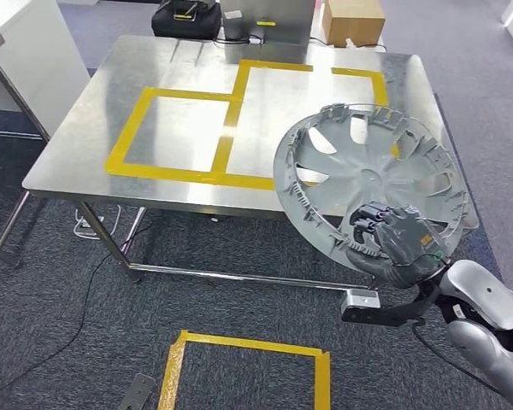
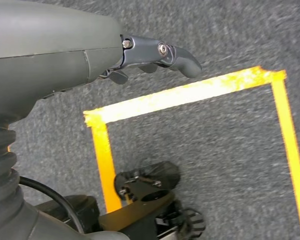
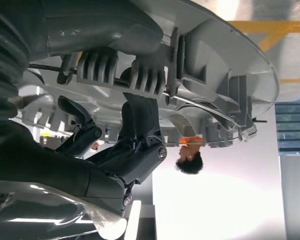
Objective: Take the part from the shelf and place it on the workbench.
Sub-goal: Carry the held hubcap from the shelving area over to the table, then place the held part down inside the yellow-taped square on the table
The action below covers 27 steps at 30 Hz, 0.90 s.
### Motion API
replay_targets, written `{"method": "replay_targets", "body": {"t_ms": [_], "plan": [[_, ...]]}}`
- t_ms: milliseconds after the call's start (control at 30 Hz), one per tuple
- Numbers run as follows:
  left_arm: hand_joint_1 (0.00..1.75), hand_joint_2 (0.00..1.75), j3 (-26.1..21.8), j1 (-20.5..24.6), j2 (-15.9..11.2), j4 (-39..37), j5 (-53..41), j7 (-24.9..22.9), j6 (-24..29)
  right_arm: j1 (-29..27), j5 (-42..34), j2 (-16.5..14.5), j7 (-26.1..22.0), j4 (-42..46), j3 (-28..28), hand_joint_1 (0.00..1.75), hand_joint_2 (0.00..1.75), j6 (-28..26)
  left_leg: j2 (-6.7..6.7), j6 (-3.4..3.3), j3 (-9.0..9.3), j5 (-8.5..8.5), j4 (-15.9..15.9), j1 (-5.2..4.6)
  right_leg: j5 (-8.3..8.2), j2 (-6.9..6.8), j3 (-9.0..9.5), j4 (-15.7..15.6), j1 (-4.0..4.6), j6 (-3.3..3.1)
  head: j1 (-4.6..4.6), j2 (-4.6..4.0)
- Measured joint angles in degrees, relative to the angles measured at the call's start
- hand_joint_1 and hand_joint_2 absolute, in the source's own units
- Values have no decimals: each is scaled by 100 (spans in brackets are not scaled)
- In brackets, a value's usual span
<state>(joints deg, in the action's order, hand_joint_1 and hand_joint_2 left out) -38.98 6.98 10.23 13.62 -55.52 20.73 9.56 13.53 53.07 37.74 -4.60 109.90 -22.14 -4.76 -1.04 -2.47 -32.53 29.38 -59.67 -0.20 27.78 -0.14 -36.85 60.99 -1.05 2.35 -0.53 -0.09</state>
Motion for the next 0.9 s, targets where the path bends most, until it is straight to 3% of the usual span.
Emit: {"method": "replay_targets", "body": {"t_ms": [33, 100, 200, 300, 333, 367, 400, 467, 500, 533, 633, 700, 733, 800, 833, 867, 900], "plan": [[0, 175, 1, 2, 4, 0, -1, -1, -4, 4, 2, -8, -1, -10, -14, 175, 175, 3, -3, 27, 6, 20, 11, 0, -80, -6, 33, -144, 21, -28, 11, 0], [0, 175, 2, 3, 7, 0, -2, -3, -13, 25, 8, -23, -1, -26, -34, 175, 175, 6, -5, 94, 22, 33, 12, -5, -50, -9, 66, -229, 40, -72, 28, 0], [0, 175, 4, 15, 3, 0, -6, -2, -16, 47, 16, -44, 5, -41, -44, 175, 175, 10, 15, 193, -17, 177, -225, -8, -31, -11, 242, -290, -12, -140, 44, 0], [0, 175, 5, 25, -3, 0, -6, -7, -19, 93, 40, -112, 7, -93, -106, 175, 175, 31, 31, 281, -559, 479, -1133, 34, 60, -11, 368, -302, -22, -185, 61, 0], [0, 175, 5, 17, -5, 0, -6, -11, -20, 106, 51, -139, 5, -115, -133, 175, 175, 40, 32, 298, -730, 501, -1341, 45, 98, -3, 410, -301, -22, -184, 61, 0], [0, 175, 5, 11, -7, 0, -7, -14, -20, 117, 60, -160, 3, -134, -157, 175, 175, 49, 33, 305, -826, 418, -1380, 50, 143, 5, 465, -300, -23, -180, 61, 0], [0, 175, 5, 7, -7, 0, -7, -16, -21, 122, 67, -177, 1, -154, -181, 175, 175, 57, 34, 303, -837, 233, -1240, 52, 192, 10, 532, -300, -23, -173, 63, 0], [0, 175, 5, 8, -8, -1, -11, -17, -22, 125, 75, -201, 2, -190, -223, 175, 175, 68, 38, 270, -689, -277, -622, 45, 299, 9, 678, -309, -25, -138, 59, 0], [0, 175, 5, 10, -8, -1, -13, -17, -25, 133, 79, -213, 2, -209, -245, 175, 175, 74, 42, 249, -620, -405, -342, 28, 340, 8, 727, -318, -25, -109, 61, 0], [0, 175, 6, 11, -9, -2, -16, -18, -29, 141, 85, -228, 3, -226, -266, 175, 175, 80, 49, 214, -569, -466, -166, 10, 371, 8, 752, -329, -24, -72, 63, 0], [0, 175, 12, 6, -8, -2, -22, -20, -37, 167, 100, -274, 5, -258, -307, 175, 175, 99, 52, 105, -513, -416, -34, -19, 437, -4, 760, -373, -28, 34, 61, 0], [0, 175, 18, 17, -4, -2, -23, -19, -36, 205, 110, -296, 11, -279, -320, 175, 175, 114, 43, 48, -452, -393, 36, 2, 552, -8, 680, -227, -33, 74, 39, 0], [0, 175, 23, 28, 1, -2, -26, -19, -36, 232, 118, -306, 15, -300, -334, 175, 175, 125, 42, 20, -416, -380, 64, 14, 666, -3, 535, 22, -35, 85, 24, 0], [0, 175, 38, 41, 12, -2, -37, -27, -36, 284, 139, -331, 16, -369, -383, 175, 175, 161, 41, -21, -374, -337, 67, 7, 905, 6, 69, 788, -33, 92, 1, 0], [0, 175, 48, 39, 17, -2, -50, -41, -36, 307, 148, -350, 16, -414, -414, 175, 175, 186, 40, -29, -351, -311, 65, 5, 943, 8, -167, 1105, -32, 97, -4, 0], [0, 175, 56, 34, 21, -2, -64, -64, -33, 336, 159, -378, 19, -466, -451, 175, 175, 215, 37, -30, -318, -281, 62, 3, 862, 8, -324, 1237, -33, 101, -6, 0], [0, 175, 63, 31, 25, -2, -77, -86, -28, 381, 176, -412, 28, -520, -492, 175, 175, 248, 33, -26, -277, -244, 57, 5, 655, 7, -369, 1138, -36, 106, -6, 0]]}}
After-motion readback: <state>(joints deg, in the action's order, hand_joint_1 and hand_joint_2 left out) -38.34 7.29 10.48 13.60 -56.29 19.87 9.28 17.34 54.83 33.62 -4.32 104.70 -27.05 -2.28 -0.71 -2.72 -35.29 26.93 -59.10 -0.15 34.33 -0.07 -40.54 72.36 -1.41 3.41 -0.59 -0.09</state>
